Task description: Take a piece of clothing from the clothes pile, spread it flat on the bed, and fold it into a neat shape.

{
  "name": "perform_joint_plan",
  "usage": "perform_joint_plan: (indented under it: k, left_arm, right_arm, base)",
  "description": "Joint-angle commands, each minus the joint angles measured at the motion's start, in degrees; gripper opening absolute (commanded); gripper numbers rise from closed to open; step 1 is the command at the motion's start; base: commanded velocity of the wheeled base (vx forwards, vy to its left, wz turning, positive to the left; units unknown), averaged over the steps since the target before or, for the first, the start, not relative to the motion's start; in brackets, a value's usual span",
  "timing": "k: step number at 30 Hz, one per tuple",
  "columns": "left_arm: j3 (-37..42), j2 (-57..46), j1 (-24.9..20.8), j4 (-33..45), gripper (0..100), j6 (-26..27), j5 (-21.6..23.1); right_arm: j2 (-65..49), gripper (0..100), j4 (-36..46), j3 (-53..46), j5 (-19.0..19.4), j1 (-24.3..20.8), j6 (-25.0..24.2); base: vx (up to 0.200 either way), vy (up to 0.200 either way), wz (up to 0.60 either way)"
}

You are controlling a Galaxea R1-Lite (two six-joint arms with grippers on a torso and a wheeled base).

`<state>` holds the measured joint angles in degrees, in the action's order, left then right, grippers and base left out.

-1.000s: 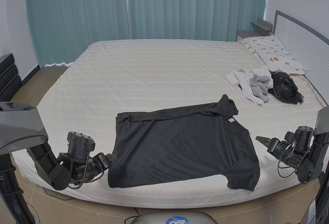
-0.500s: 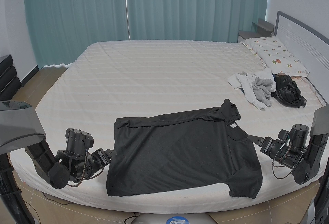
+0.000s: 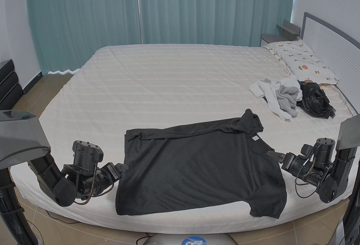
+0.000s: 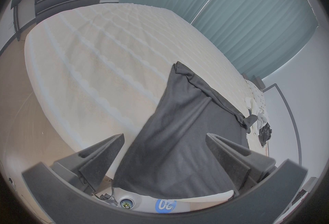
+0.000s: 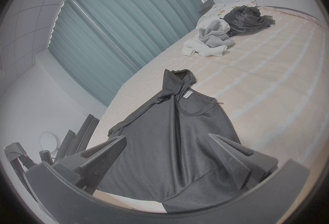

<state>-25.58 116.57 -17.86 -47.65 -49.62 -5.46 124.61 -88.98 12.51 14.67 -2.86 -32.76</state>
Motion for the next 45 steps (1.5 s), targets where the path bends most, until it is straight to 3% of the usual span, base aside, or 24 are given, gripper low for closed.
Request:
perform_joint_plan:
  k: [1,13,15,18,22,25,34,38,45]
  left_arm:
    - [-0.09,0.15,-0.25,0.02,100,-0.13,0.01]
    - [-0.18,1.82,0.19,-0.16,100,-0.13,-0.16]
    - [-0.26,1.73,0.46,-0.16,100,-0.22,-0.08]
    - [-0.26,1.91,0.54,-0.16,100,-0.22,-0.08]
    - [-0.18,1.47,0.46,-0.25,100,-0.22,-0.08]
    - [-0.26,1.38,0.54,-0.25,100,-0.31,-0.08]
    - [0.0,1.21,0.81,-0.25,100,-1.62,-0.16]
    - [-1.14,1.03,0.72,-1.65,100,-5.76,0.01]
    - [-1.23,1.82,0.72,-5.43,100,-6.11,0.1]
  right_arm:
    - [0.54,100,-0.41,-0.03,0.01,-0.39,-0.03]
    - [1.6,100,-0.41,1.12,-0.25,-3.2,-0.11]
    - [2.13,100,-0.41,1.47,-1.31,-3.38,-0.03]
    - [4.32,100,-0.41,4.46,-7.11,-5.57,-0.91]
    - [4.24,100,-0.23,6.74,-8.34,-8.3,-7.59]
    - [5.03,100,1.35,9.03,-8.51,-9.35,-7.76]
    - [8.28,100,10.58,21.95,-12.29,-9.79,-8.2]
    - [10.39,100,19.11,31.97,-14.49,-10.85,-9.7]
    - [14.17,100,30.27,43.92,-15.72,-12.52,-12.6]
  base:
    - [0.0,-0.2,0.0]
    - [0.0,-0.017,0.0]
    - [0.1,0.0,0.0]
    - [0.2,0.0,0.0]
    - [0.2,0.0,0.0]
    - [0.067,0.0,0.0]
    - [0.0,0.0,0.0]
    - [0.0,0.0,0.0]
    - [0.0,0.0,0.0]
